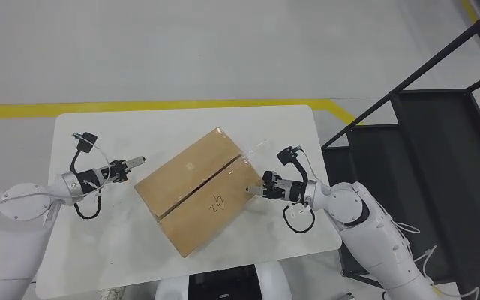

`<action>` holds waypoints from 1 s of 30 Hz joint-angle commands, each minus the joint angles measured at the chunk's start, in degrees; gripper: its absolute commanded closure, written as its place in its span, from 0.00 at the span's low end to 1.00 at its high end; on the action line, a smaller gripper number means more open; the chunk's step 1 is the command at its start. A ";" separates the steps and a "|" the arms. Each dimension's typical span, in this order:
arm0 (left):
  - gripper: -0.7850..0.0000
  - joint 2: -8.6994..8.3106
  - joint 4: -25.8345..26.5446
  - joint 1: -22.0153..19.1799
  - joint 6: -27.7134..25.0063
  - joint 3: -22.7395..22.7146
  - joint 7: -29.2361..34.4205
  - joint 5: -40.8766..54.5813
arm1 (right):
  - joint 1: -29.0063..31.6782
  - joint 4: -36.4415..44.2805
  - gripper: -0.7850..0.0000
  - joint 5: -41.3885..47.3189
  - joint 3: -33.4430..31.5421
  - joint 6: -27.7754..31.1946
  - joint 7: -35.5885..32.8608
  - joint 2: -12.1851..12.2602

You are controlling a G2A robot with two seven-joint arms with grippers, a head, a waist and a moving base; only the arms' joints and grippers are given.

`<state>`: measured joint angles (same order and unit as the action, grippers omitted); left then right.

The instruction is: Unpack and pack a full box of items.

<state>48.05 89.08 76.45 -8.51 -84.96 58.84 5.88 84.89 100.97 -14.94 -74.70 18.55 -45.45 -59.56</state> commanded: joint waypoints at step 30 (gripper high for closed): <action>0.00 3.32 -5.89 -10.45 -3.27 10.21 -11.26 6.58 | 1.30 1.56 0.00 2.70 -0.08 -2.08 -3.01 0.84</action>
<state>51.18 83.65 66.81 -11.68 -75.40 47.77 12.20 86.24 102.58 -12.57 -74.80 16.52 -48.33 -58.73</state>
